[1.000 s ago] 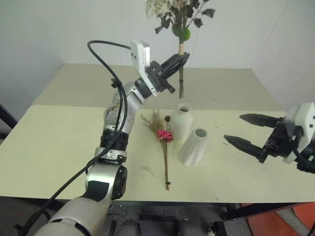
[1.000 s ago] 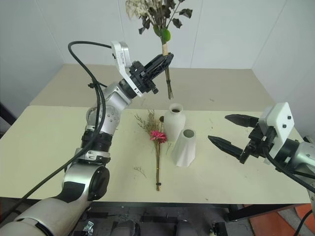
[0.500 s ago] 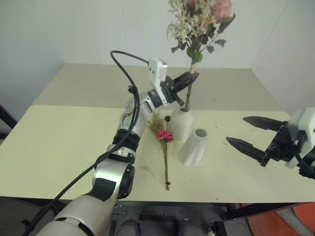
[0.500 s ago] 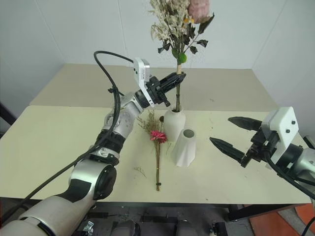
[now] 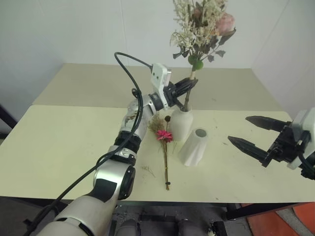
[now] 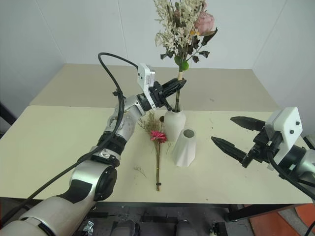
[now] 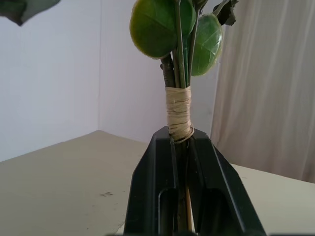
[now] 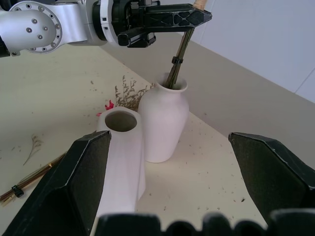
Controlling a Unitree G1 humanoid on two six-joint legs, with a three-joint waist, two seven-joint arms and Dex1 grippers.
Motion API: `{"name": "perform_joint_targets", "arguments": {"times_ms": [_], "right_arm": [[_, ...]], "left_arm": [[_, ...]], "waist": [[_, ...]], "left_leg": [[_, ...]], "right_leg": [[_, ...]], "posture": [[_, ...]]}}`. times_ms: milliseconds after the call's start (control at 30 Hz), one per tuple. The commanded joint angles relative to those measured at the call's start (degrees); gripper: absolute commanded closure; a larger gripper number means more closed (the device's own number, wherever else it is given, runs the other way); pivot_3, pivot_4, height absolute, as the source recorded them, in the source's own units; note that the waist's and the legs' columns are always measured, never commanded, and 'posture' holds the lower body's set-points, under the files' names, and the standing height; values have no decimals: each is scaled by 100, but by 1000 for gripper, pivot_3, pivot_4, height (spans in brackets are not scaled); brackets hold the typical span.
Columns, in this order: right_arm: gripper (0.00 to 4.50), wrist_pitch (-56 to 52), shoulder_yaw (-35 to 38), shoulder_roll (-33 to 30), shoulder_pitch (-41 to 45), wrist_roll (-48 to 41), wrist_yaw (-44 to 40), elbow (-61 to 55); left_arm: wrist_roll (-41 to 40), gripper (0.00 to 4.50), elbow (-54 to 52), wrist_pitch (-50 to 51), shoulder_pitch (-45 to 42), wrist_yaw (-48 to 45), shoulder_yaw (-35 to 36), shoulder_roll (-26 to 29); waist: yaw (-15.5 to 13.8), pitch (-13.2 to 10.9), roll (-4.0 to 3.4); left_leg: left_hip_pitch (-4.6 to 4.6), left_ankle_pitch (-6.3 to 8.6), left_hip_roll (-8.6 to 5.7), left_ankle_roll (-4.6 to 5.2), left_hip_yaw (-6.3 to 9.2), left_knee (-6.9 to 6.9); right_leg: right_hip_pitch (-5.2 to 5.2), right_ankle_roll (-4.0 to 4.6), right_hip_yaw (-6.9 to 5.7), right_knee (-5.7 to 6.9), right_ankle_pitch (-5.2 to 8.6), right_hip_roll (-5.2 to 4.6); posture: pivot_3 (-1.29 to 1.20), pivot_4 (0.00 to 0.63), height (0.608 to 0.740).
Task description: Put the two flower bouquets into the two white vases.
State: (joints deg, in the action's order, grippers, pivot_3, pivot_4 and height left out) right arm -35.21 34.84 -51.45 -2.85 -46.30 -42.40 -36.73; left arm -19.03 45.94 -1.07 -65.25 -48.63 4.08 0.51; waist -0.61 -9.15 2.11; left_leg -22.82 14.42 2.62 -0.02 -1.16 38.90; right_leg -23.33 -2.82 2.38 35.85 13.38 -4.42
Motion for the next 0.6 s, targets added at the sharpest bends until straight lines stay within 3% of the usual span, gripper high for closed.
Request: {"name": "perform_joint_targets", "arguments": {"times_ms": [33,267,433,600], "right_arm": [[0,29,182,-45,48,-75,51,-145],[0,37,186,-10,-11,-67,85,-180],[0,23,206,6,-40,-82,127,-214],[0,18,216,23,-91,-108,164,-255]], "left_arm": [[129,4441,-5,-161,-75,96,-27,-19],[375,4441,134,-118,-54,178,-155,-21],[410,2846,-15,174,42,-11,-285,49],[313,1192,-975,564,555,-171,-383,287]], "waist": [[0,0,0],[1,0,0],[1,0,0],[28,1,-1]], "left_leg": [[0,0,0,0,0,0],[0,0,0,0,0,0],[0,0,0,0,0,0],[1,0,1,0,0,0]], "right_leg": [[0,0,0,0,0,0],[0,0,0,0,0,0],[0,0,0,0,0,0],[-1,0,1,3,0,1]], "posture": [[0,150,740],[0,150,740],[0,150,740],[0,150,740]]}}
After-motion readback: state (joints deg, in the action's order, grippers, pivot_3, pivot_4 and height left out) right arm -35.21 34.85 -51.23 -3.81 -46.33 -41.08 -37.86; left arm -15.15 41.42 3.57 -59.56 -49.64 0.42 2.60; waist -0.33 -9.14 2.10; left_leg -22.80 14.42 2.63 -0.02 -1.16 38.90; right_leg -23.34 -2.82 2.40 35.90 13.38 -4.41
